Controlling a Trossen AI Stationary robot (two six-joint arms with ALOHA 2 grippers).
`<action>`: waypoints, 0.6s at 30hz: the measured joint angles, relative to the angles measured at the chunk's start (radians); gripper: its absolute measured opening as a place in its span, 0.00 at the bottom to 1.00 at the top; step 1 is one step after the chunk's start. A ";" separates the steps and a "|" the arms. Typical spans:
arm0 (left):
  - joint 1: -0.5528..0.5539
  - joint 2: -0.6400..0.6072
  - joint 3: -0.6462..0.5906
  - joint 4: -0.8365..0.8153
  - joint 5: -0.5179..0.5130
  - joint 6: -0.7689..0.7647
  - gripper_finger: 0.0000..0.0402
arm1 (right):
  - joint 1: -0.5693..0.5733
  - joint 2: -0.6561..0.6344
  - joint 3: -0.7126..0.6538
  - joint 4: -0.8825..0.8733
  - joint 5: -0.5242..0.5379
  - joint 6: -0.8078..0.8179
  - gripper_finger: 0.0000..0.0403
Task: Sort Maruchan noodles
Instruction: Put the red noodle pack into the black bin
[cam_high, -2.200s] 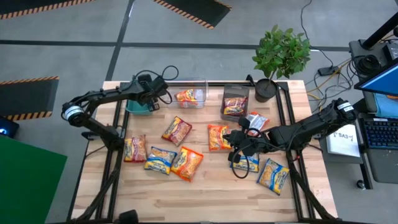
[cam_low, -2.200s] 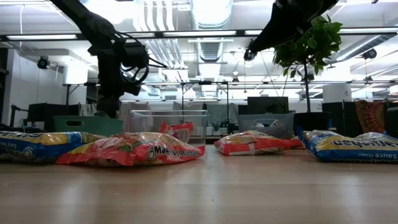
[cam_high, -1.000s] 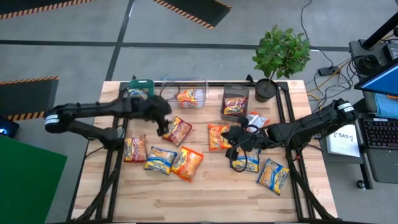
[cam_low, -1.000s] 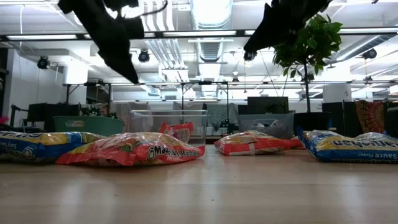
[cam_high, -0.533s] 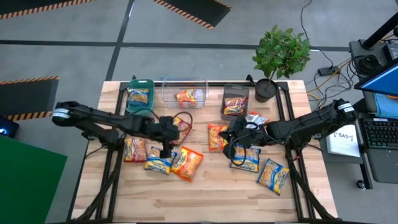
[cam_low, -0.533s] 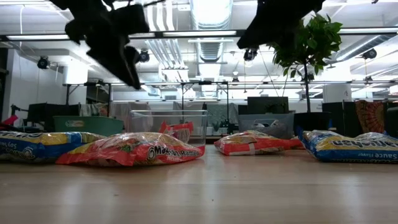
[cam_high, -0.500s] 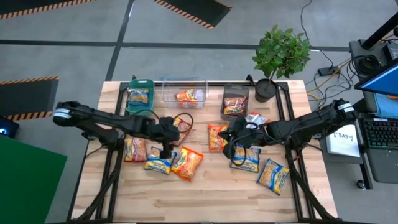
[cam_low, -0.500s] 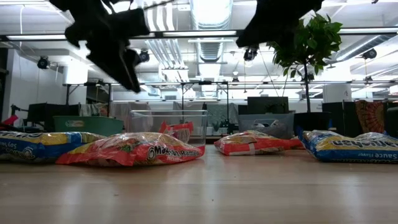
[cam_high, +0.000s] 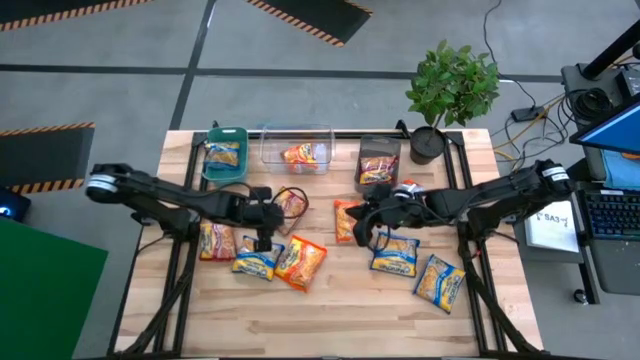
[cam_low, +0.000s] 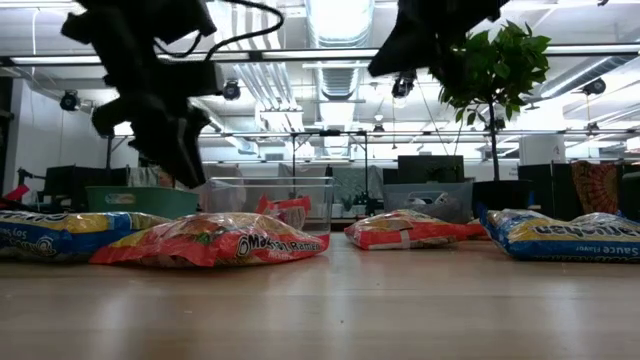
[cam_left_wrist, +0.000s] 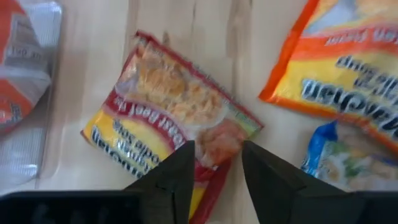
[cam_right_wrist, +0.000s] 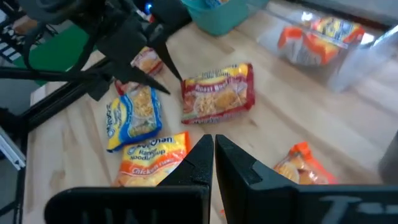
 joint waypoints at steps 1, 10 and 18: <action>0.000 -0.012 -0.016 0.012 -0.003 -0.002 0.27 | -0.009 0.010 0.000 0.000 -0.017 0.018 0.02; 0.001 -0.087 -0.180 0.170 -0.012 -0.032 0.16 | -0.081 0.123 0.001 0.016 -0.108 0.125 0.02; 0.002 -0.097 -0.270 0.281 -0.094 -0.056 0.11 | -0.122 0.252 0.116 0.019 -0.127 0.133 0.05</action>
